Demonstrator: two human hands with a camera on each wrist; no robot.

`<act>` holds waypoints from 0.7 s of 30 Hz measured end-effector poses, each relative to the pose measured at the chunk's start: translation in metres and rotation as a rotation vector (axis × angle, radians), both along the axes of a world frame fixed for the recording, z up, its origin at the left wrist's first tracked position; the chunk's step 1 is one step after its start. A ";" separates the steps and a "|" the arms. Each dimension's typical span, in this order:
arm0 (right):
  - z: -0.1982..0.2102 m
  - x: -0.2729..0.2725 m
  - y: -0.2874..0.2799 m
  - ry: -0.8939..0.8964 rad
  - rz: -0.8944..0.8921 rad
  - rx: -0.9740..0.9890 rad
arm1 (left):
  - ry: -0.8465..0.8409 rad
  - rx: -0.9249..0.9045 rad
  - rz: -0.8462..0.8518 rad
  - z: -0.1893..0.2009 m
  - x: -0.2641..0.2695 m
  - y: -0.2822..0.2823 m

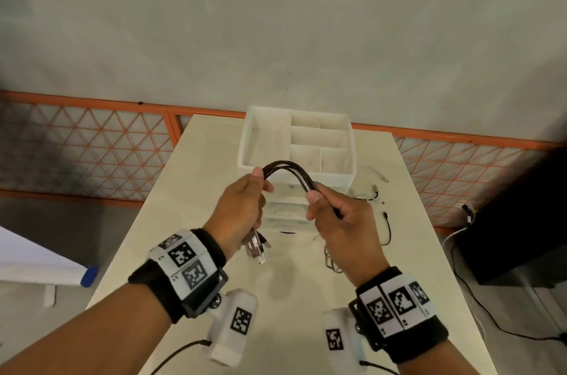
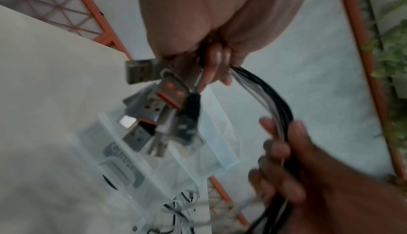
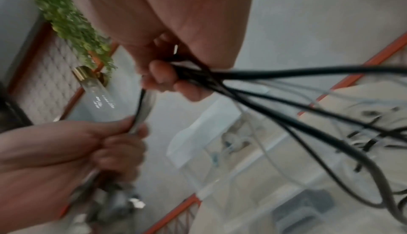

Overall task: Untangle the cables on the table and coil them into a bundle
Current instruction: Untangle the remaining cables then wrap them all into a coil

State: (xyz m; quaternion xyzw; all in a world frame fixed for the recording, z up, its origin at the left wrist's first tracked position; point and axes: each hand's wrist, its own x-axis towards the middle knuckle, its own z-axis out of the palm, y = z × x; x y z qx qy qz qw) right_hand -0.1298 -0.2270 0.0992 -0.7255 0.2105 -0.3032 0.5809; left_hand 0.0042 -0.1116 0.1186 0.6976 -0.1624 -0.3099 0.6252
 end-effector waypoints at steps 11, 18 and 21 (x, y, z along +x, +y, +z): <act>-0.011 0.009 0.038 0.005 0.192 -0.445 | 0.238 -0.088 -0.129 -0.005 -0.012 -0.004; 0.033 0.017 0.012 0.071 0.185 -0.545 | -0.027 0.074 -0.358 -0.006 -0.008 0.010; 0.042 0.026 0.013 0.098 0.116 -0.505 | -0.127 0.102 -0.433 0.000 -0.011 0.011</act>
